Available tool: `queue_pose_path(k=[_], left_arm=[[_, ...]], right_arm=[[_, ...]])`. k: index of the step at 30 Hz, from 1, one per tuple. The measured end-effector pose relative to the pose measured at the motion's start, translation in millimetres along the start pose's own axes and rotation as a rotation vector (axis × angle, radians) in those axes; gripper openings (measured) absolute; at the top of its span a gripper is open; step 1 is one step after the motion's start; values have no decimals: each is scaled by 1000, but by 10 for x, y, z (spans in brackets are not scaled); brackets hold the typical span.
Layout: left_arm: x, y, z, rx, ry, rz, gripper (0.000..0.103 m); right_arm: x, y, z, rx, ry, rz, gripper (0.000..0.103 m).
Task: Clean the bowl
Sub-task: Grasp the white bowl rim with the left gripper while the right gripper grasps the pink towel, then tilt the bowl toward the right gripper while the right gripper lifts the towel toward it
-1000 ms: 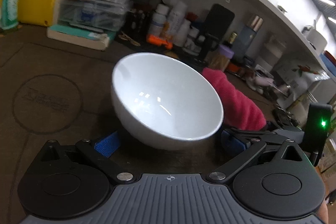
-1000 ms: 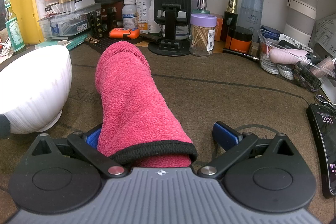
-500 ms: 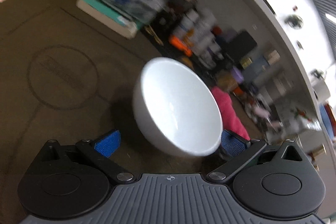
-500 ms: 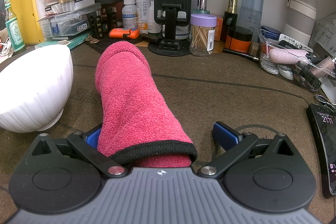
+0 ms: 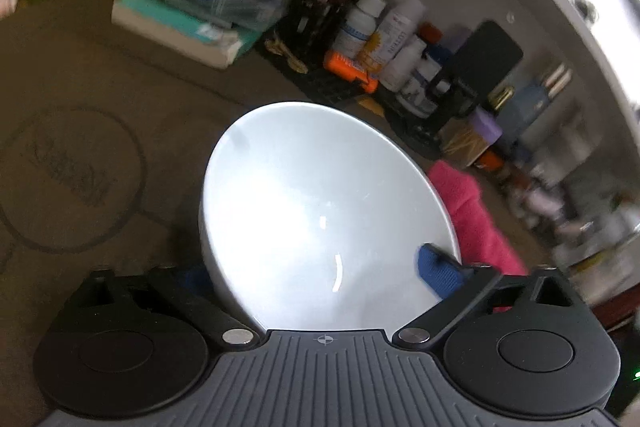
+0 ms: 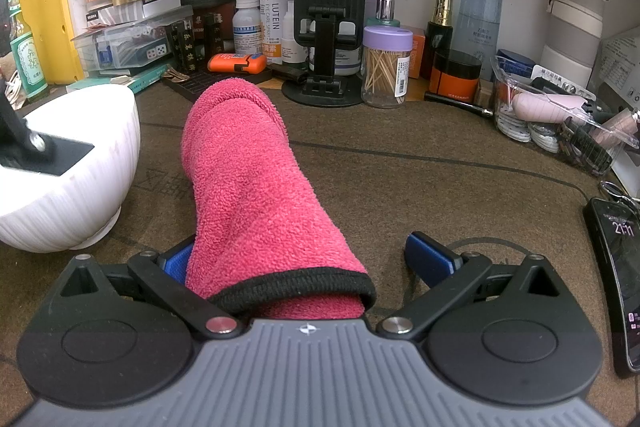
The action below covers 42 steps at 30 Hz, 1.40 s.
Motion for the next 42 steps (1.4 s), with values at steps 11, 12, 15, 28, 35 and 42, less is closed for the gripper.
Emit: queue_pose_path(k=[11, 12, 15, 28, 35, 42], left_arm=[[92, 31, -39, 11, -89, -1, 24], [97, 39, -28, 15, -77, -2, 24], [109, 57, -7, 27, -52, -6, 23], [100, 74, -37, 20, -17, 57, 26], [195, 149, -165, -54, -93, 0, 23], [385, 315, -419, -131, -371, -158, 18]], right_arm=[[6, -29, 140, -53, 58, 14, 103], [0, -46, 146, -66, 46, 24, 103], [-12, -40, 239, -72, 61, 15, 103], [-107, -2, 256, -97, 36, -56, 82], [-146, 101, 503, -105, 127, -118, 21], [-149, 371, 319, -52, 191, -235, 19]])
Point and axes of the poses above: each gripper's, at about its wrist camera, not at the fingertips, and y roughly against the way its jaws point, z to its left, x to its underside, the point moved 6 cm from there along -y, roughly the way its jaws point, and after that the axes turned 3 degrees about -z, right-handed, at the moved point
